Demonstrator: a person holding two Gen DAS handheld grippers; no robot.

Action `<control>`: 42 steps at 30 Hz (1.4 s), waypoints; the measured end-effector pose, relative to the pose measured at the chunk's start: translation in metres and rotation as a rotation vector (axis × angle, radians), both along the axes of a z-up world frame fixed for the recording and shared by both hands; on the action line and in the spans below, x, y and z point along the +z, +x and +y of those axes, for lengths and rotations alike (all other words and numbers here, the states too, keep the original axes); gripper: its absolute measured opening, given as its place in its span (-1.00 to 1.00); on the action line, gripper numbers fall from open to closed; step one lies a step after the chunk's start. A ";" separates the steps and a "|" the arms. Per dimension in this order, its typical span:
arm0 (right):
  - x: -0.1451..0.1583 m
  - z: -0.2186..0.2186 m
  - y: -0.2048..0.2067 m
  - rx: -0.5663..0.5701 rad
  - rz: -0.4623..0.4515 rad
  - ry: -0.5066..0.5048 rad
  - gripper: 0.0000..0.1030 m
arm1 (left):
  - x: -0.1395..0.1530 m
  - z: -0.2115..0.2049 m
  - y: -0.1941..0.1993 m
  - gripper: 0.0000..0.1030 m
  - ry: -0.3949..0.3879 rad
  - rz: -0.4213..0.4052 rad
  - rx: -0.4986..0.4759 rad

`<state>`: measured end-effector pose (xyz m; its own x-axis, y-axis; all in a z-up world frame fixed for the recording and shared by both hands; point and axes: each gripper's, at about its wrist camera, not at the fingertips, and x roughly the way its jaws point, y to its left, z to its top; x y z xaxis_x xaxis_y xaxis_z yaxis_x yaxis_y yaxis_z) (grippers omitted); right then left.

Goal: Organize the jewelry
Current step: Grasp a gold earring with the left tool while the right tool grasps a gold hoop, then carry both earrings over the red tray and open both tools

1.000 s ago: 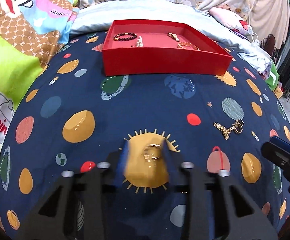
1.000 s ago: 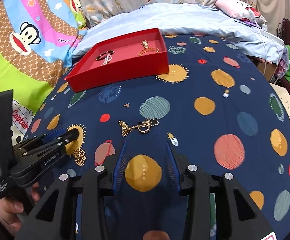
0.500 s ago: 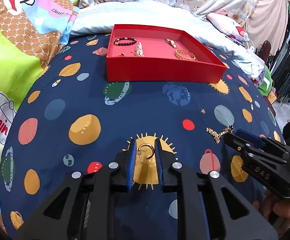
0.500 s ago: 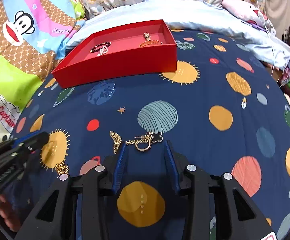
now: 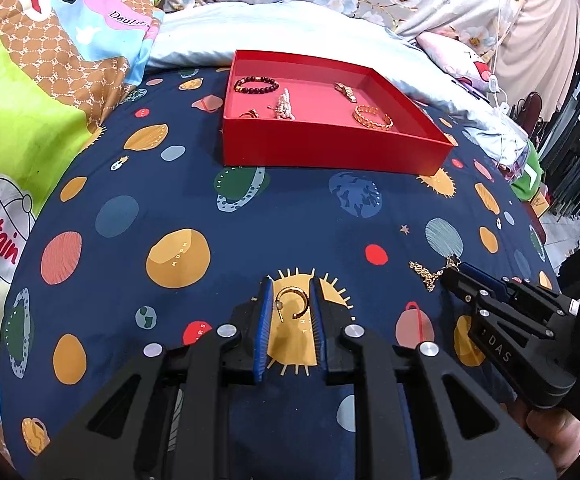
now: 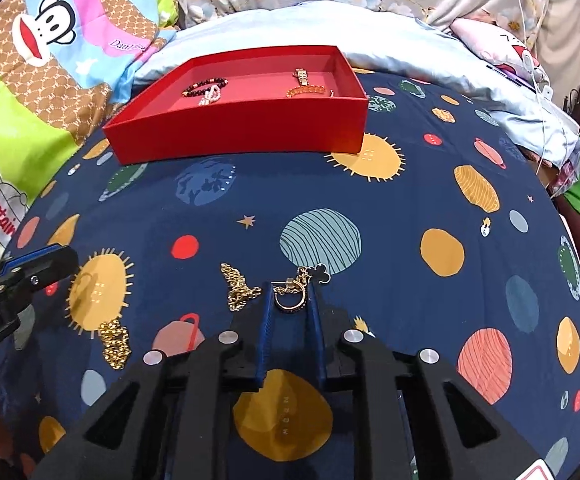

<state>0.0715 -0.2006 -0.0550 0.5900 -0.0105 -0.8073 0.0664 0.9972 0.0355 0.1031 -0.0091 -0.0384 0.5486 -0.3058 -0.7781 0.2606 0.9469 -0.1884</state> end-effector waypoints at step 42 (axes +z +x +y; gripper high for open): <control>0.065 -0.029 0.138 0.056 -0.130 0.195 -0.69 | 0.065 -0.037 0.157 -0.66 -0.086 -0.086 0.015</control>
